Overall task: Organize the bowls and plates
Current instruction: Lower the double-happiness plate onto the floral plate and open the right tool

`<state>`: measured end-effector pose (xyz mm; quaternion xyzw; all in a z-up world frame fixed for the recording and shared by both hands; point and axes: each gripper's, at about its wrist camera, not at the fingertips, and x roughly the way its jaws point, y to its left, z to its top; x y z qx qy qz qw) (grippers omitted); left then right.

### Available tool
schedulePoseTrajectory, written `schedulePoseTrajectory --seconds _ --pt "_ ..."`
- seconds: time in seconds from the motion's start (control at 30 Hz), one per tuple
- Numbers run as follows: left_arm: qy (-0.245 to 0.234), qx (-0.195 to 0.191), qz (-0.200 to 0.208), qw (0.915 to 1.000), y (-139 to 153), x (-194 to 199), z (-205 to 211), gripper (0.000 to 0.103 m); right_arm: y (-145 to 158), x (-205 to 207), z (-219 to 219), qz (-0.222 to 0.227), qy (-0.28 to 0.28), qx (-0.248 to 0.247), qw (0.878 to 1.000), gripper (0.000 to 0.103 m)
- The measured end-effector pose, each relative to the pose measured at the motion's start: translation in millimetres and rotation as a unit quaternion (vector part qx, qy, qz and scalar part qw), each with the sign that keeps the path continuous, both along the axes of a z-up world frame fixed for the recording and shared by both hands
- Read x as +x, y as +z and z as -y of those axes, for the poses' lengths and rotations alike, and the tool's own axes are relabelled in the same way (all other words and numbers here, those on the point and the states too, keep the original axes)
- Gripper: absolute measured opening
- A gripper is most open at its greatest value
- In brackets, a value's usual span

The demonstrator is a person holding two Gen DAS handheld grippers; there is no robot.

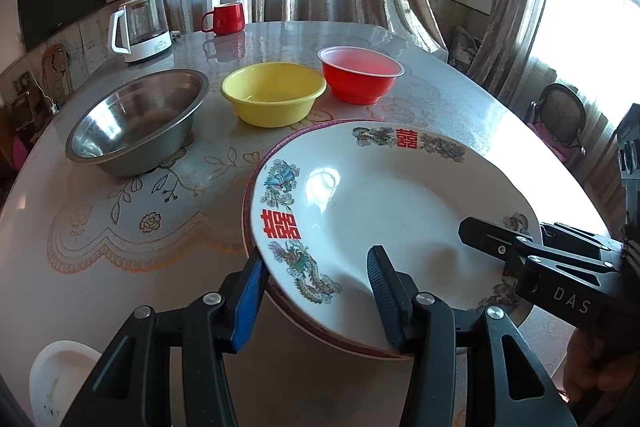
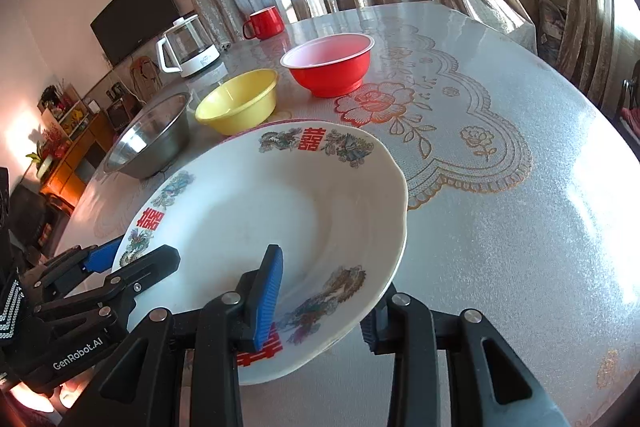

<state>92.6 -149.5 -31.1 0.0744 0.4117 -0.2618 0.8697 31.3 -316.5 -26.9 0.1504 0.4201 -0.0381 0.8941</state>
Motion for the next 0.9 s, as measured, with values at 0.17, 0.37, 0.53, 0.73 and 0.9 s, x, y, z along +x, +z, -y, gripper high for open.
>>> schedulePoseTrajectory --seconds 0.17,0.37,0.53,0.73,0.9 --pt "0.009 0.002 0.007 0.9999 2.0 -7.6 -7.4 0.051 3.0 -0.7 -4.0 -0.013 0.018 -0.024 0.999 0.037" --pt "0.009 -0.003 0.024 0.9997 12.2 -13.3 -13.3 0.052 10.0 -9.0 -3.6 -0.016 0.019 -0.042 0.999 0.038" --pt "0.013 -0.004 0.015 0.9998 9.1 -12.5 -17.4 0.052 12.6 -15.5 0.8 -0.012 0.001 -0.049 0.999 0.038" --pt "-0.003 -0.016 0.004 0.9999 8.2 -16.1 -17.5 0.053 13.9 -13.6 1.4 -0.007 -0.003 -0.050 0.999 0.038" --pt "-0.002 -0.020 0.007 0.9998 11.6 -18.8 -19.6 0.053 9.1 -12.2 -3.6 -0.015 -0.001 -0.050 0.999 0.038"
